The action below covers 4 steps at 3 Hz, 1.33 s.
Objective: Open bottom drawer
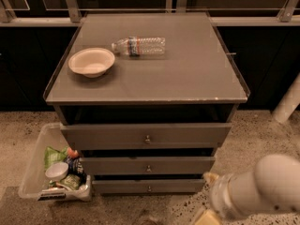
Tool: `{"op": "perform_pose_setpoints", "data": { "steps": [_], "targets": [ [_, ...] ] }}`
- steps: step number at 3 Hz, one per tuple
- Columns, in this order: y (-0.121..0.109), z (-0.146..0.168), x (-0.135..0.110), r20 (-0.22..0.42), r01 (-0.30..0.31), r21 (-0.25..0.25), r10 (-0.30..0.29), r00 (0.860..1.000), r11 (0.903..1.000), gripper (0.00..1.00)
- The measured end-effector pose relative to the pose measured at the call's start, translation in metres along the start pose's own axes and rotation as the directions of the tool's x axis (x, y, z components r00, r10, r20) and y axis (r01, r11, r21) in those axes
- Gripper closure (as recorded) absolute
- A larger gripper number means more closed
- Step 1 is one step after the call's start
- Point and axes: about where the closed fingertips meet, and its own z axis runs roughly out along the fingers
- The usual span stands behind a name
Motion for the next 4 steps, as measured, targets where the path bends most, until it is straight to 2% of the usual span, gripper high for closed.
{"op": "perform_pose_setpoints", "data": {
  "steps": [1, 2, 3, 4],
  "targets": [
    [0.017, 0.052, 0.044, -0.019, -0.062, -0.050, 0.061, 0.998, 0.9968, 0.00],
    [0.023, 0.044, 0.038, -0.028, -0.036, -0.047, 0.035, 0.999, 0.9982, 0.00],
    [0.018, 0.062, 0.041, 0.009, -0.045, -0.048, 0.045, 0.999, 0.9978, 0.00],
    [-0.011, 0.100, 0.044, 0.129, -0.098, -0.028, 0.101, 0.987, 0.9948, 0.00]
  ]
}}
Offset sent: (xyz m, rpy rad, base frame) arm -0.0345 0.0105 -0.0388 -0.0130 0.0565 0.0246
